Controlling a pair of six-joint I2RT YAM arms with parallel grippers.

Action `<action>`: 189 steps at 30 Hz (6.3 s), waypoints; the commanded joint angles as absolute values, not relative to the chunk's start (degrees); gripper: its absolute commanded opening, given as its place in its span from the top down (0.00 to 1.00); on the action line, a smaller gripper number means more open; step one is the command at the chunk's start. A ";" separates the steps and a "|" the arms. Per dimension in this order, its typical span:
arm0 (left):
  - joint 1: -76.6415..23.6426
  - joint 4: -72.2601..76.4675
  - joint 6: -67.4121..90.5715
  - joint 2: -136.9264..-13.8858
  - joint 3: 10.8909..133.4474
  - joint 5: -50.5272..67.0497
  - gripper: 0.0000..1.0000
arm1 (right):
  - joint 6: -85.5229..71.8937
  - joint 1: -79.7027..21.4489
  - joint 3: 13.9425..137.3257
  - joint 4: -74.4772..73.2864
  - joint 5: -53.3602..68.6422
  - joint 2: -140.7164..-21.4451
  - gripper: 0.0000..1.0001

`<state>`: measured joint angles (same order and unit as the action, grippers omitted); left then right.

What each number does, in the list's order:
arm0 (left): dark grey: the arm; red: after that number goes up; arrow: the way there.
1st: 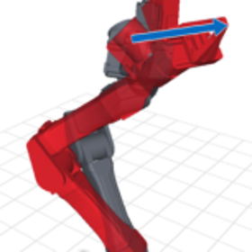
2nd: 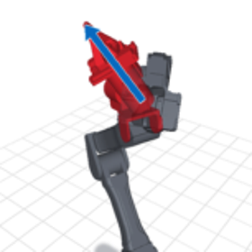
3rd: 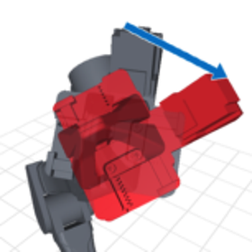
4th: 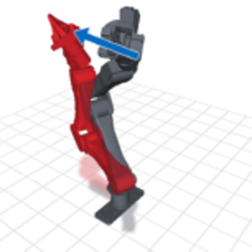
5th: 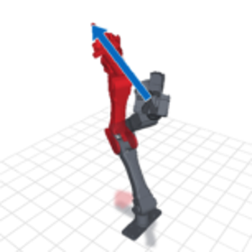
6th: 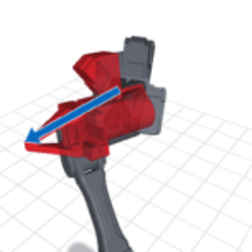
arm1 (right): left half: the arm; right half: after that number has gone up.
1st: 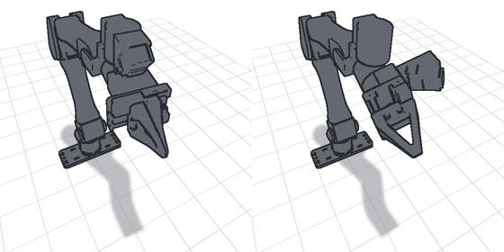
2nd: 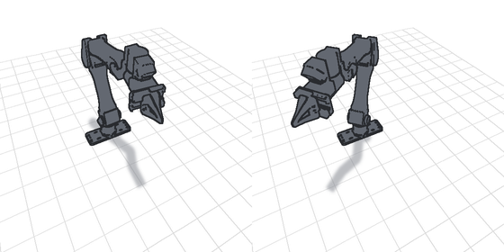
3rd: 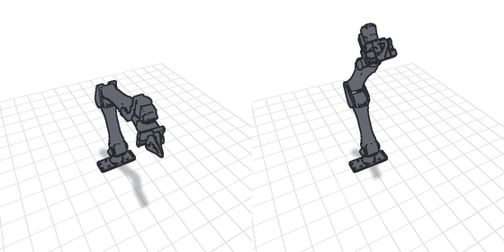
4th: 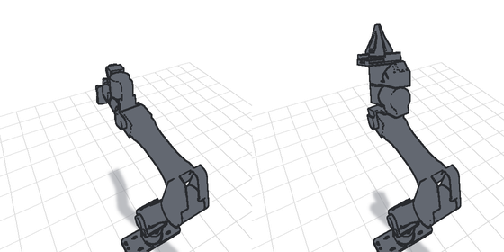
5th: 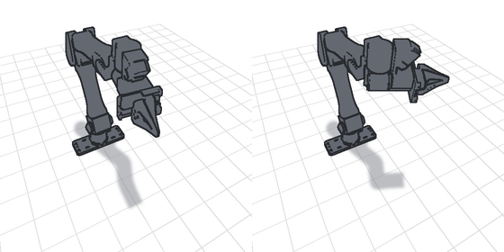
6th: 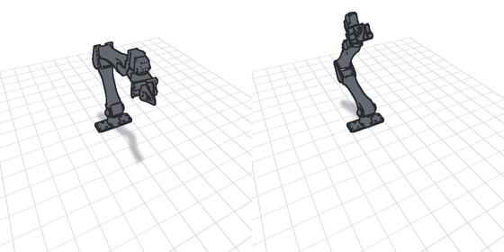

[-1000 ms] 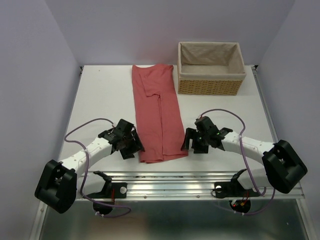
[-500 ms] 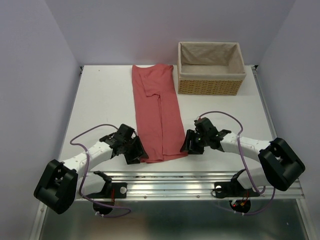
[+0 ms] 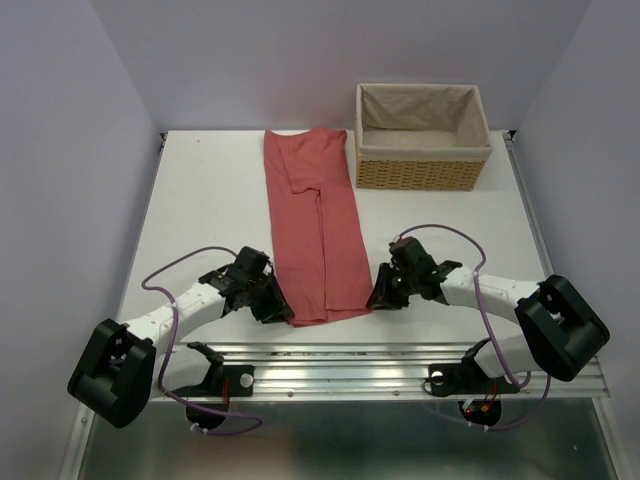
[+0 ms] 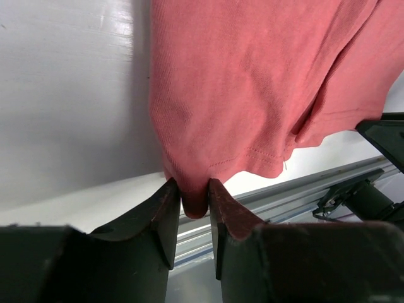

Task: Roll the t-shirts
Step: Roll the T-shirt to the center of the board.

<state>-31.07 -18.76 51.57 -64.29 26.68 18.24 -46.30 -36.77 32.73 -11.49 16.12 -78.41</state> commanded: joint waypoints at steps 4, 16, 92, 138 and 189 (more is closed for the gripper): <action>-31.47 -17.67 52.03 -63.98 26.81 19.07 0.74 | -45.79 -36.74 31.90 -10.37 16.00 -78.05 0.83; -31.47 -21.44 52.56 -63.28 30.67 16.88 1.00 | -44.92 -36.74 35.41 -13.09 13.19 -76.12 0.99; -25.05 -18.28 48.08 -82.62 54.23 -4.83 0.53 | -33.57 -33.05 62.49 -14.94 -6.24 -90.09 0.24; -26.19 -15.56 46.14 -77.09 42.72 -6.42 1.00 | -34.89 -36.39 64.42 -10.63 0.36 -100.45 0.93; -25.84 -13.45 40.70 -75.85 46.67 -4.41 1.00 | -37.62 -41.84 81.02 -8.79 5.01 -115.83 0.98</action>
<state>-26.13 -14.31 42.41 -77.87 45.17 -5.89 -37.34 -43.22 76.79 -9.80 6.42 -113.23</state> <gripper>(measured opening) 0.025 0.027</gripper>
